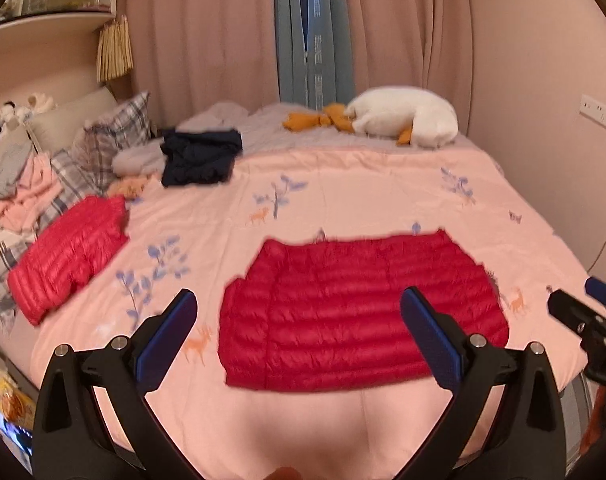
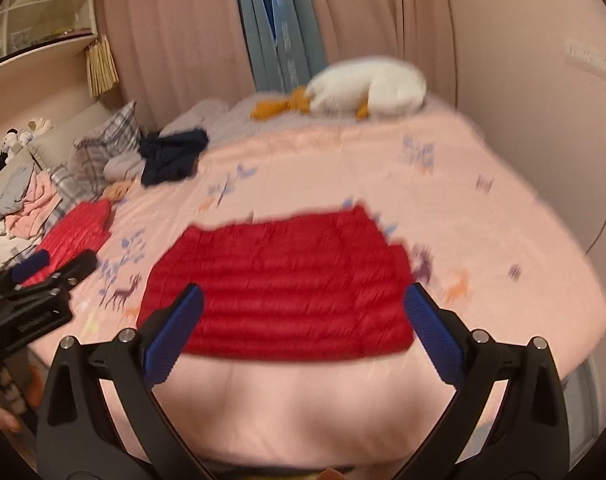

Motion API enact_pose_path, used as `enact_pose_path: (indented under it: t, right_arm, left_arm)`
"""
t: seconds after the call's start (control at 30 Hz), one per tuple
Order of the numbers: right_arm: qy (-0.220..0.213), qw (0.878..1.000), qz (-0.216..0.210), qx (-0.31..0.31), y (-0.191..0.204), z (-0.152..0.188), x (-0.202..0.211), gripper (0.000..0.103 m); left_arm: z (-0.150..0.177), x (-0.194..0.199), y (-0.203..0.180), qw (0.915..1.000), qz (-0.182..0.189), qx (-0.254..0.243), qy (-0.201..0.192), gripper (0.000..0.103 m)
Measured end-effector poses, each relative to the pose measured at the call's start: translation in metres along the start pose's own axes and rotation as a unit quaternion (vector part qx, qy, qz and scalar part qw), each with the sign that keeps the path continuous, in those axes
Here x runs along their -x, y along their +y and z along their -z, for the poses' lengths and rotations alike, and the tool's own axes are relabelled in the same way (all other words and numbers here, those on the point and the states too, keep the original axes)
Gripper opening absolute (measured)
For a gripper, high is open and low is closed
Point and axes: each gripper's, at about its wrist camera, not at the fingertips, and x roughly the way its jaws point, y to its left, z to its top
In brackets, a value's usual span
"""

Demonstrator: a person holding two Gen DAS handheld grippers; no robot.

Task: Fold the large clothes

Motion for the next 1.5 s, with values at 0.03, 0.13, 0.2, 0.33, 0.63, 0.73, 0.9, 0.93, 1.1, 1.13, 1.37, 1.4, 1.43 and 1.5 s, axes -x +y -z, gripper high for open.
enact_pose_path:
  t: [0.03, 0.13, 0.2, 0.33, 0.63, 0.73, 0.9, 0.93, 1.1, 1.13, 1.37, 1.4, 1.43, 1.5]
  right_arm:
    - [0.014, 1.000, -0.004, -0.013, -0.002, 0.007, -0.008, 0.101]
    - [0.044, 0.999, -0.001, -0.029, 0.000, 0.021, -0.027, 0.101]
    - [0.056, 0.998, 0.011, -0.011, 0.007, 0.026, -0.037, 0.101]
    - [0.056, 0.998, 0.016, 0.017, 0.018, 0.030, -0.040, 0.101]
    - [0.066, 0.997, 0.007, 0.026, 0.026, 0.032, -0.044, 0.101]
    - [0.065, 0.998, 0.007, 0.026, 0.027, 0.032, -0.044, 0.101]
    - [0.067, 0.997, 0.008, 0.028, 0.027, 0.032, -0.043, 0.101]
    - [0.067, 0.997, 0.008, 0.029, 0.028, 0.032, -0.043, 0.101]
    - [0.068, 0.997, 0.007, 0.031, 0.029, 0.033, -0.044, 0.101]
    - [0.069, 0.997, 0.006, 0.031, 0.029, 0.033, -0.044, 0.101]
    - [0.070, 0.997, 0.005, 0.031, 0.030, 0.033, -0.046, 0.101]
    - [0.070, 0.997, 0.005, 0.031, 0.030, 0.033, -0.046, 0.101]
    - [0.070, 0.997, 0.005, 0.031, 0.030, 0.033, -0.046, 0.101]
    - [0.070, 0.997, 0.005, 0.031, 0.030, 0.033, -0.046, 0.101]
  left_arm:
    - [0.005, -0.006, -0.001, 0.9999, 0.001, 0.002, 0.011, 0.102]
    - [0.020, -0.023, -0.004, 0.9990, 0.006, 0.004, 0.044, 0.102]
    - [0.025, -0.026, -0.003, 0.9987, 0.001, 0.003, 0.052, 0.102]
    - [0.028, -0.028, 0.001, 0.9985, -0.003, 0.007, 0.054, 0.102]
    - [0.031, -0.030, 0.002, 0.9979, -0.009, 0.006, 0.063, 0.102]
    - [0.031, -0.029, 0.004, 0.9979, -0.010, 0.008, 0.064, 0.102]
    - [0.031, -0.028, 0.003, 0.9979, -0.006, 0.008, 0.064, 0.102]
    - [0.031, -0.028, 0.003, 0.9979, -0.007, 0.008, 0.065, 0.102]
    - [0.030, -0.028, 0.003, 0.9978, -0.005, 0.006, 0.065, 0.102]
    - [0.030, -0.028, 0.002, 0.9978, -0.005, 0.006, 0.066, 0.102]
    - [0.031, -0.026, 0.001, 0.9978, -0.004, 0.002, 0.066, 0.102]
    - [0.031, -0.027, 0.001, 0.9978, -0.005, 0.002, 0.065, 0.102]
    - [0.031, -0.027, 0.001, 0.9979, -0.005, 0.002, 0.065, 0.102]
    - [0.031, -0.027, 0.000, 0.9979, -0.005, 0.001, 0.065, 0.102]
